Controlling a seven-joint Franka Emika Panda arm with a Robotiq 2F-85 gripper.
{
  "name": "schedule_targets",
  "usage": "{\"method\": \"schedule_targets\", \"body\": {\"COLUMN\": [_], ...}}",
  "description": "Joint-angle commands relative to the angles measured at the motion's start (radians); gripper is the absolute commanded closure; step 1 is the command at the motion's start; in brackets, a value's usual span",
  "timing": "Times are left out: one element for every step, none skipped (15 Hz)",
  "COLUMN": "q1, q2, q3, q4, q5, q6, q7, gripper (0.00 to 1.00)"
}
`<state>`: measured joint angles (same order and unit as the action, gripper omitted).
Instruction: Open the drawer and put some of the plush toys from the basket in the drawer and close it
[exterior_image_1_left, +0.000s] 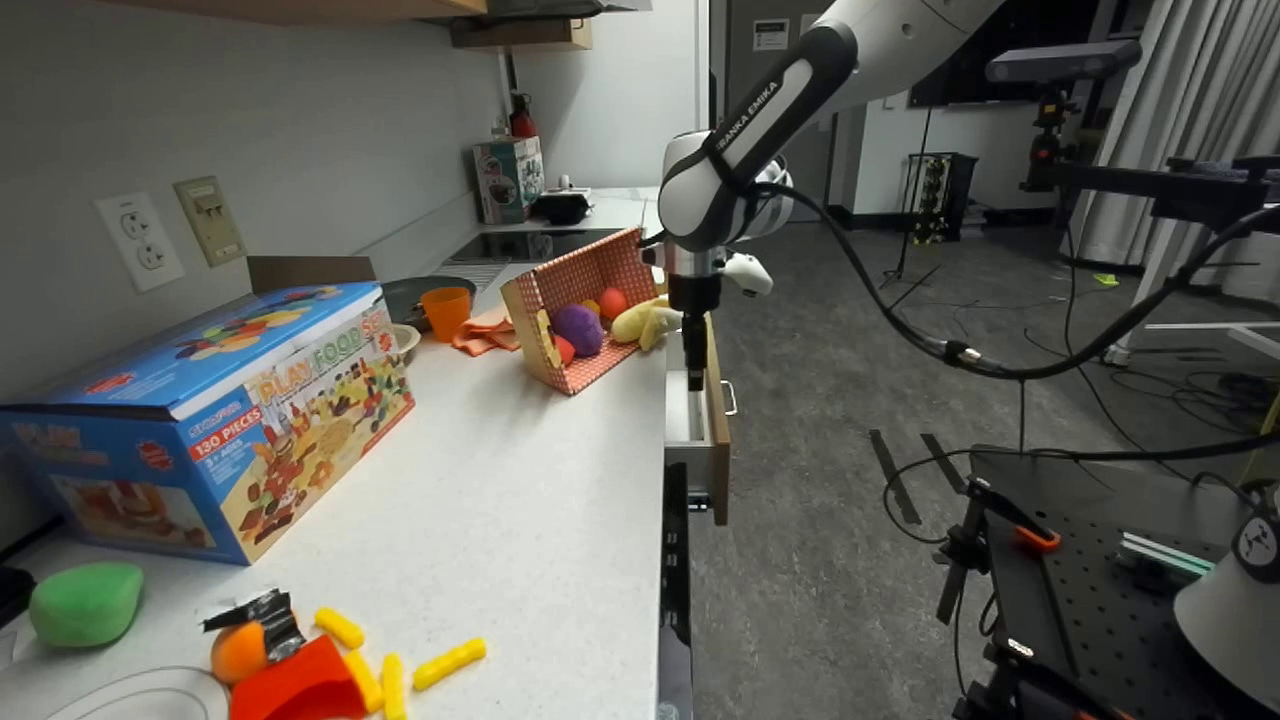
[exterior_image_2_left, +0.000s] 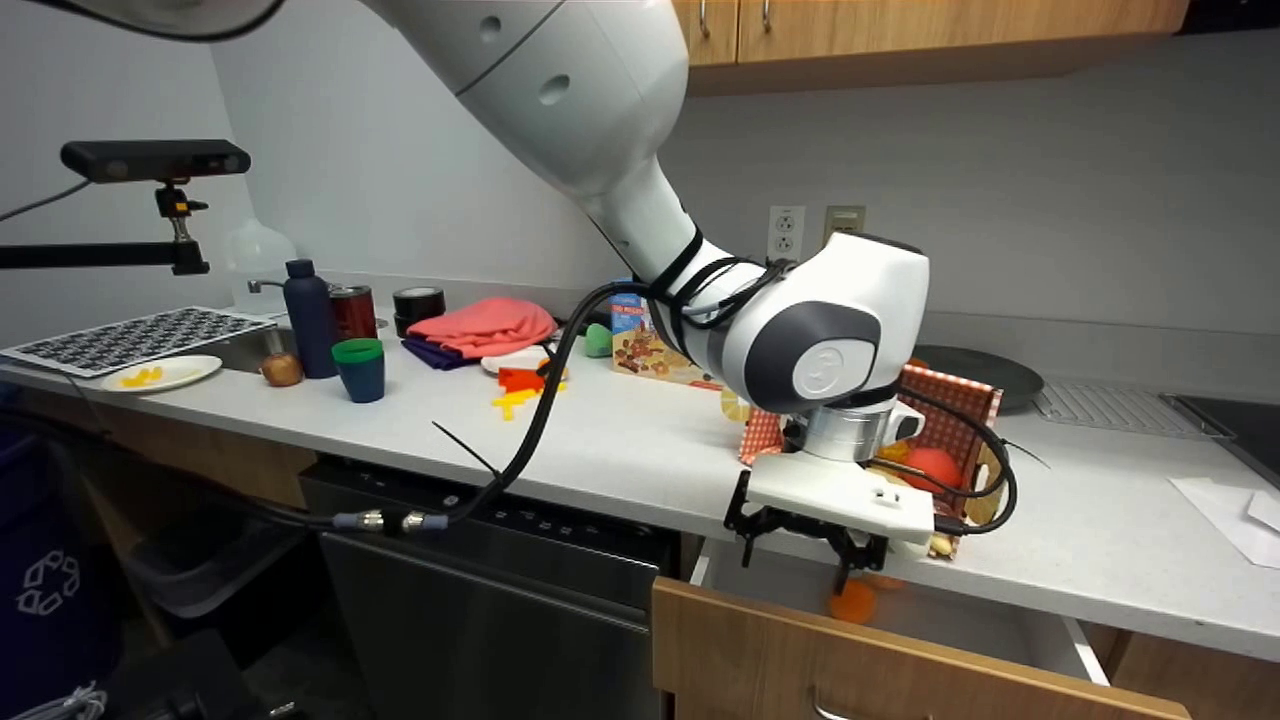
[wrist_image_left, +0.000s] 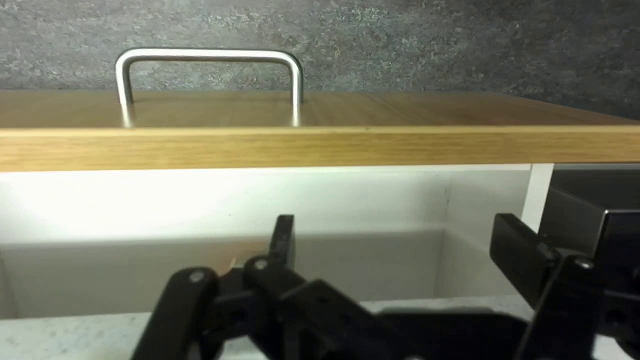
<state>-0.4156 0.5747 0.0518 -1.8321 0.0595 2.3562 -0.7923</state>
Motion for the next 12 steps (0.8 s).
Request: {"method": "schedule_targets", "body": {"q1": [0.006, 0.011, 0.013, 0.017, 0.022, 0.020, 0.024, 0.023, 0.022, 0.021, 0.016, 0.005], "q2": [-0.051, -0.065, -0.072, -0.083, -0.089, -0.095, -0.096, -0.083, -0.070, -0.045, -0.028, -0.008], "q3": [-0.026, -0.044, -0.060, -0.082, -0.107, -0.123, -0.144, -0.156, -0.166, -0.169, -0.166, -0.151], "q4": [-0.059, -0.078, -0.095, -0.123, -0.145, -0.165, -0.180, -0.177, -0.171, -0.149, -0.133, -0.106], "q5": [0.024, 0.005, -0.007, -0.023, -0.044, -0.058, -0.081, -0.093, -0.104, -0.106, -0.098, -0.072], "q6": [0.012, -0.006, -0.006, 0.002, 0.009, 0.009, 0.010, 0.007, 0.008, 0.009, 0.007, 0.003], "q7": [-0.026, -0.016, -0.009, 0.002, 0.015, 0.013, 0.020, 0.017, 0.019, 0.023, 0.020, 0.007], "gripper": [0.00, 0.00, 0.00, 0.00, 0.00, 0.00, 0.00, 0.00, 0.00, 0.00, 0.00, 0.00]}}
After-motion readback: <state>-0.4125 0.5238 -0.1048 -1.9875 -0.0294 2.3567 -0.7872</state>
